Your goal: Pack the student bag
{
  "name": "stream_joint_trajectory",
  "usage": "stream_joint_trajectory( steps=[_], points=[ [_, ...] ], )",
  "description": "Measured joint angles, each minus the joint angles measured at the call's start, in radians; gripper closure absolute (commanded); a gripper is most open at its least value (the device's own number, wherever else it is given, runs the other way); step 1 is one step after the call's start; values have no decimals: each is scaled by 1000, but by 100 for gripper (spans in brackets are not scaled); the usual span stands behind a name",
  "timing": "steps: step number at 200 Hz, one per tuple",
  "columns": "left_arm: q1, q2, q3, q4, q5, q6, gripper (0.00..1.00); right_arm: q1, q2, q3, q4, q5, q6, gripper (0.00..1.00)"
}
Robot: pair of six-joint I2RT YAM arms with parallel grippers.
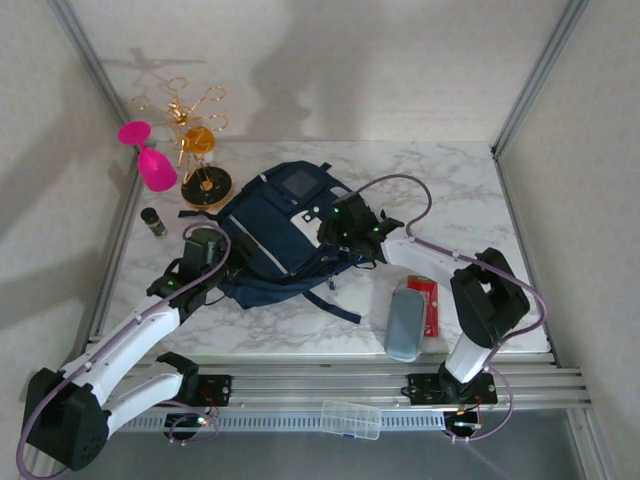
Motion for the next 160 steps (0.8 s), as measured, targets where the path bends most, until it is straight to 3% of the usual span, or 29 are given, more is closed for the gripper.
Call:
stream_joint_trajectory(
  steps=[40,137,160],
  points=[
    [0,31,-29,48,-37,-16,45,10,123,122,-62,69,105,50],
    [0,127,-74,130,-52,-22,43,84,184,156,-89,190,240,44],
    [0,129,-85,148,-52,-30,43,87,213,180,-92,189,254,49]
  ],
)
